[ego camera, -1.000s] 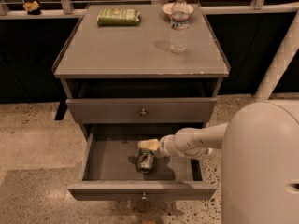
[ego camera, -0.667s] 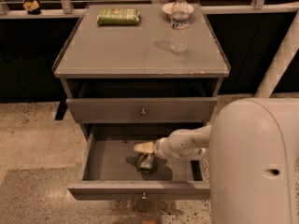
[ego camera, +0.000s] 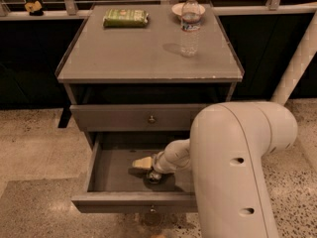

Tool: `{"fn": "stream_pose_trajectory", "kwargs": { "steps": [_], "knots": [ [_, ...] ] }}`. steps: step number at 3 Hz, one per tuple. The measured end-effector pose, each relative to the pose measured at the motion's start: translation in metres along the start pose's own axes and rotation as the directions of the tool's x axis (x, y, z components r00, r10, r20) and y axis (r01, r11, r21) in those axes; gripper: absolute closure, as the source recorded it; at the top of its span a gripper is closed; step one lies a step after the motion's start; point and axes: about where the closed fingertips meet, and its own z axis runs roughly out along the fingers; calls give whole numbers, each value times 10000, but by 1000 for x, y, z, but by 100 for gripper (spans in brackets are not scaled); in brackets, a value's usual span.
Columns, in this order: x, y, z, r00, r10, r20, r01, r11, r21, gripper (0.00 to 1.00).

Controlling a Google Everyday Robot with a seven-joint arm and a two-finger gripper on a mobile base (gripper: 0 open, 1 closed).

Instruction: Pick 7up can from middle drawer and place on counter

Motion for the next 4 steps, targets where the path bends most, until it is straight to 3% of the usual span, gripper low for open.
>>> {"fn": "stream_pose_trajectory", "kwargs": {
  "steps": [1, 2, 4],
  "knots": [
    [0, 0, 0, 10000, 0, 0, 0, 10000, 0, 0],
    [0, 0, 0, 10000, 0, -1, 0, 10000, 0, 18],
    [0, 0, 0, 10000, 0, -2, 0, 10000, 0, 64]
  ]
}}
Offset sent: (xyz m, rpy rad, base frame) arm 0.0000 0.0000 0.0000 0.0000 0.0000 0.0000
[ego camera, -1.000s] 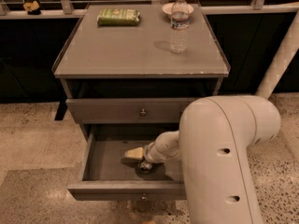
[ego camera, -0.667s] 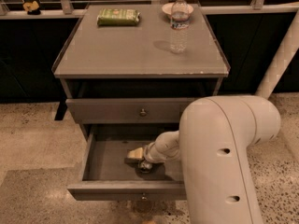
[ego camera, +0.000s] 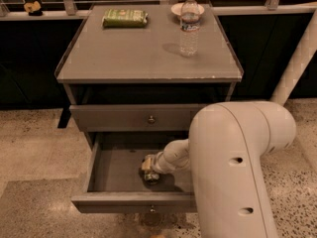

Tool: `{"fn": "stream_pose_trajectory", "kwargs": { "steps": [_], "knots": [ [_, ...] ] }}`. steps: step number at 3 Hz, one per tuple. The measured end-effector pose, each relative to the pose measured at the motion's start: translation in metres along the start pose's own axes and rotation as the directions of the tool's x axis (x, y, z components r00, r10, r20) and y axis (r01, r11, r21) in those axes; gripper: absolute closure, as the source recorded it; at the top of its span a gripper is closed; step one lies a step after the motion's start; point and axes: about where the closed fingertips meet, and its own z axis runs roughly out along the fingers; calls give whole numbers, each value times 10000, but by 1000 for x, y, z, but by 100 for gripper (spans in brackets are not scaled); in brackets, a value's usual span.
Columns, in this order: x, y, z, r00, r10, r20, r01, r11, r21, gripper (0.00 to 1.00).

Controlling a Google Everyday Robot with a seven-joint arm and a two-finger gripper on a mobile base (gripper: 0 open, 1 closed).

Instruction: Pick 7up can from middle drawer and place on counter

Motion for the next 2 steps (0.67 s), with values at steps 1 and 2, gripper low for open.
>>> {"fn": "stream_pose_trajectory", "kwargs": {
  "steps": [1, 2],
  "knots": [
    [0, 0, 0, 10000, 0, -1, 0, 10000, 0, 88],
    [0, 0, 0, 10000, 0, -1, 0, 10000, 0, 100]
  ]
}}
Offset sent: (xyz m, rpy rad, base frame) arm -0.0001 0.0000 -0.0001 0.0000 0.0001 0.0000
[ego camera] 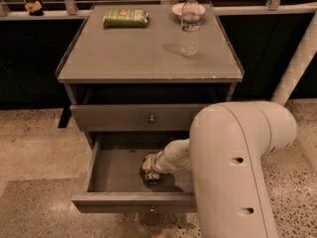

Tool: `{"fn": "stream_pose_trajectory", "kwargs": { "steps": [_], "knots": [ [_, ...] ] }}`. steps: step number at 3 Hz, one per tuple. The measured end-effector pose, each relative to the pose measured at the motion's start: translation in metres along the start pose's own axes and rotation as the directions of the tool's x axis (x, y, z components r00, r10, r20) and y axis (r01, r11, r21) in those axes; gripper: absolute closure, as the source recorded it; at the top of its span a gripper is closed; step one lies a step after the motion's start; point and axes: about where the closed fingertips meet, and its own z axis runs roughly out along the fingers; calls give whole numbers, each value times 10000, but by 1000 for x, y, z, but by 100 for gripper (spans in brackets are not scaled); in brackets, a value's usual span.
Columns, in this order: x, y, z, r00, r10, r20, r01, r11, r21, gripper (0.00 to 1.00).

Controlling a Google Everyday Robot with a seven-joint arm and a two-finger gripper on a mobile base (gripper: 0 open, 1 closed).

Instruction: Pick 7up can from middle drawer and place on counter

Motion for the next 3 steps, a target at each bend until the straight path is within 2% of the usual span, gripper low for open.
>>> {"fn": "stream_pose_trajectory", "kwargs": {
  "steps": [1, 2, 3],
  "knots": [
    [4, 2, -22, 9997, -100, 219, 98, 9999, 81, 100],
    [7, 10, -69, 9962, -381, 784, 354, 9988, 350, 100],
    [11, 23, -126, 9860, -770, 1478, 668, 9951, 729, 100]
  ]
}}
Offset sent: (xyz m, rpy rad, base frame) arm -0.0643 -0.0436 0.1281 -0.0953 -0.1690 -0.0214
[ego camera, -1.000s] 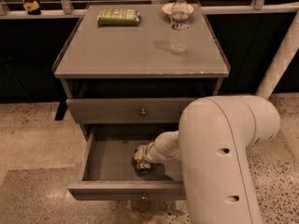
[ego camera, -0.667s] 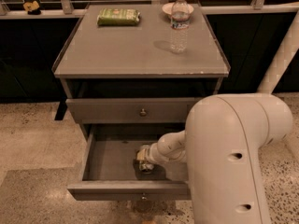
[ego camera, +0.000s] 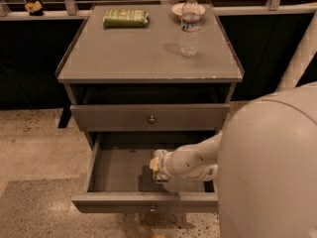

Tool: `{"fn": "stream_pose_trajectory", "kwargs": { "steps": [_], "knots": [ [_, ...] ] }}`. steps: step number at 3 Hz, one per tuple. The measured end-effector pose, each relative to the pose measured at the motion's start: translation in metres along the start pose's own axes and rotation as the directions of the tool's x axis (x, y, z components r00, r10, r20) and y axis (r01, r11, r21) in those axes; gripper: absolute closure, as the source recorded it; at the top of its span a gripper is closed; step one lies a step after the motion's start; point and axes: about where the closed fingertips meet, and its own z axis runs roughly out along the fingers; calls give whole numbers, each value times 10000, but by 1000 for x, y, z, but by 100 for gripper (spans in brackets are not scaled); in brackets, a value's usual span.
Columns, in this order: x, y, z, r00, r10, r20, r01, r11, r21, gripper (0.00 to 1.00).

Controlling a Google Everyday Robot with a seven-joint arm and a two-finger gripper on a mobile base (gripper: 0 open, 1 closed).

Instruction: Pick 7up can from middle drawer and place on counter

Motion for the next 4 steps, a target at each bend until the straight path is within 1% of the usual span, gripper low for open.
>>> {"fn": "stream_pose_trajectory", "kwargs": {
  "steps": [1, 2, 3, 4],
  "knots": [
    [-9, 11, -78, 9950, -293, 959, 251, 9987, 448, 100],
    [-10, 11, -78, 9948, -297, 978, 255, 9987, 439, 100],
    [-24, 15, -80, 9913, -492, 1219, 421, 9973, 602, 100],
    [-49, 10, -104, 9745, -1057, 1979, 819, 9888, 1247, 100]
  ]
}}
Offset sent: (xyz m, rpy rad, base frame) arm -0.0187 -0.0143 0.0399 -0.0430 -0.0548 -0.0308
